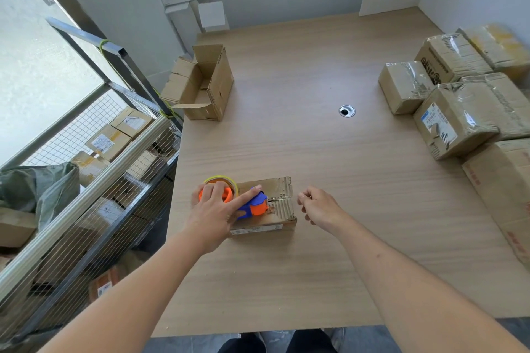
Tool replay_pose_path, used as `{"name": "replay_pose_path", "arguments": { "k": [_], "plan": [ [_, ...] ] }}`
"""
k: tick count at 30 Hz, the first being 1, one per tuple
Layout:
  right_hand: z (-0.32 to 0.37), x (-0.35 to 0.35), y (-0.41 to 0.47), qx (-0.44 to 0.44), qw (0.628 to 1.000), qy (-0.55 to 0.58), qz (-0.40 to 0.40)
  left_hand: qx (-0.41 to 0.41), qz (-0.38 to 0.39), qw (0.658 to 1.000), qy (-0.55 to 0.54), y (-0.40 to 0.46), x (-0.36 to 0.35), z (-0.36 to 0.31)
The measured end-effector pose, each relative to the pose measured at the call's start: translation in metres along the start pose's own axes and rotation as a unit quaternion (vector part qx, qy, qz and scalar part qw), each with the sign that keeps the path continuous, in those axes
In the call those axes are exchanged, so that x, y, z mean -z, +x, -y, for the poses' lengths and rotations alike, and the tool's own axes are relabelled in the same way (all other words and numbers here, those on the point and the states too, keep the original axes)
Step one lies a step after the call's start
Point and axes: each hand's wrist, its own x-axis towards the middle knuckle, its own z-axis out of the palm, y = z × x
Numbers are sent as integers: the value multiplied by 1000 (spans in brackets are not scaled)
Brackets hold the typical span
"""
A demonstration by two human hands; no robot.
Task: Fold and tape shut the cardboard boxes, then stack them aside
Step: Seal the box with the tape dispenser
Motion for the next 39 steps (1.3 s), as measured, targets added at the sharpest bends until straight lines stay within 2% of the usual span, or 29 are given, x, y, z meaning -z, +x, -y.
{"name": "replay_pose_path", "arguments": {
  "k": [7,11,13,16,19,21,23,26,28,33,39],
  "plan": [
    [-1,-21,4,9,1000,17,24,-7,-17,1000,18,1,-4,-1],
    [-7,-40,-4,39,996,80,10,-4,-20,1000,21,0,-5,-2],
    [-7,-46,-4,1,992,127,-8,-2,-19,1000,22,0,-4,-2],
    [-8,-47,-1,-100,966,240,13,-4,-11,1000,24,-1,-3,-2],
    [-15,-43,1,-36,982,181,-30,-5,-15,1000,22,-2,-4,-1],
    [-13,-44,2,-14,985,128,-113,-5,-14,1000,22,-1,-5,-2],
    [-2,-49,0,8,971,139,-196,-6,-8,1000,23,-1,-5,-3],
    [18,-65,-7,97,964,143,-202,-2,6,1000,20,-2,-2,-3],
    [22,-76,-7,141,965,126,-180,-4,21,1000,14,0,2,-2],
    [15,-82,-2,140,962,157,-174,-67,106,992,21,21,32,7],
    [12,-80,-1,134,969,143,-148,-58,253,958,-123,42,59,29]
  ]
}}
